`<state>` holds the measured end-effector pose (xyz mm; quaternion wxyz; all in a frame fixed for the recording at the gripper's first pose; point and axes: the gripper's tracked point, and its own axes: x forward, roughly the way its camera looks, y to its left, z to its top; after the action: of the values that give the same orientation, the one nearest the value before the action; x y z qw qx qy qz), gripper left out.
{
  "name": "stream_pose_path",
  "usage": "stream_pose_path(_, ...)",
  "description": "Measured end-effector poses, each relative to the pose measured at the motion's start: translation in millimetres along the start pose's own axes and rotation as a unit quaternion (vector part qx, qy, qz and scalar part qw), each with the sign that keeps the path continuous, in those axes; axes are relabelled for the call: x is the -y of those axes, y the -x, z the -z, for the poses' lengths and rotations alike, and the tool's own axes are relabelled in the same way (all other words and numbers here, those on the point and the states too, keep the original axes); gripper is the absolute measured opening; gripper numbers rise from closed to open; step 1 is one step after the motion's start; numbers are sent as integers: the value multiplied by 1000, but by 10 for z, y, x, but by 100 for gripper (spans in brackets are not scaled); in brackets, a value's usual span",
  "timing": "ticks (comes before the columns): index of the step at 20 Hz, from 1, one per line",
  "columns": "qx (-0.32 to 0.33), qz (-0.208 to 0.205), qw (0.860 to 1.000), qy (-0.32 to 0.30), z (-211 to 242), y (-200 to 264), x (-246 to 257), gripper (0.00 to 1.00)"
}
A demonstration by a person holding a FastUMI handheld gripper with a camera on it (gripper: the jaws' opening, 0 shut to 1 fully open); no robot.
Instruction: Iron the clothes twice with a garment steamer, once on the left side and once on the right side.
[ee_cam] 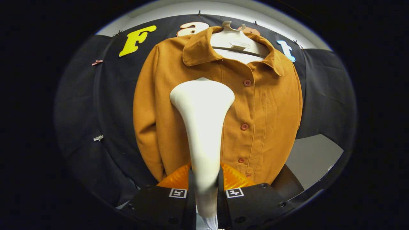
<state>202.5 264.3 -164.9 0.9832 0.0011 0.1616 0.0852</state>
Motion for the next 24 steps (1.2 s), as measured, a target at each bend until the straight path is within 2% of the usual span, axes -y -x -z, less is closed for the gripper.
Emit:
stream_pose_path(6, -22, 13, 1000, 0, 394, -69, 2, 29)
stream_pose_path(15, -44, 6, 999, 2, 1271, -179, 28, 29)
stream_pose_path(24, -75, 4, 996, 42, 2071, -275, -18, 29)
